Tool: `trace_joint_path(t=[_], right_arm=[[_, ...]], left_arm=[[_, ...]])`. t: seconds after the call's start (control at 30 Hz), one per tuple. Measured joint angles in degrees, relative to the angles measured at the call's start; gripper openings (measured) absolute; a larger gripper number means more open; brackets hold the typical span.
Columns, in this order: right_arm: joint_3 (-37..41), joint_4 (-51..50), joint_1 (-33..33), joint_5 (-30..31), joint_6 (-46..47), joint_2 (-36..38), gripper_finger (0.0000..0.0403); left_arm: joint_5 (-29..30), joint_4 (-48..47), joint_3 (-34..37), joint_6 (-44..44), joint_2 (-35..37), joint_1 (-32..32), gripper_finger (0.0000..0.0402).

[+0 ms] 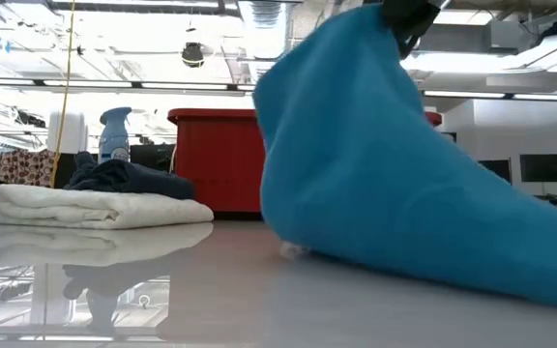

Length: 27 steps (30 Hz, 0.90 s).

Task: Fold Laundry from Bin
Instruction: Fold the blue shorts

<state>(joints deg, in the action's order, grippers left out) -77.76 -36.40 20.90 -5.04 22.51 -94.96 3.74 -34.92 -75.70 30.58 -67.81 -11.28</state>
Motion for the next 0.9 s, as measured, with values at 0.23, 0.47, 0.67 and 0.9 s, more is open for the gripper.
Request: trace_joint_path(t=[0.23, 0.47, 0.67, 0.9], right_arm=[[0.0, 0.2, 3.0, 1.0, 1.2, 0.0, 0.0190], [-0.1, -10.5, 7.9, 14.3, 17.4, -2.2, 0.0199], [0.0, -19.8, 12.2, 30.1, 47.3, -5.6, 0.0191], [0.2, -21.3, 12.1, 32.7, 66.5, -5.7, 0.0204]], left_arm=[[1.3, 0.0, 0.0, -2.5, -10.9, -3.8, 0.0169], [1.6, 7.7, 0.0, -7.4, -21.3, -7.3, 0.0169], [1.0, 19.0, 0.0, -5.7, -27.9, -7.7, 0.0169], [-1.5, 22.7, 0.0, -2.8, -28.6, -5.9, 0.0169]])
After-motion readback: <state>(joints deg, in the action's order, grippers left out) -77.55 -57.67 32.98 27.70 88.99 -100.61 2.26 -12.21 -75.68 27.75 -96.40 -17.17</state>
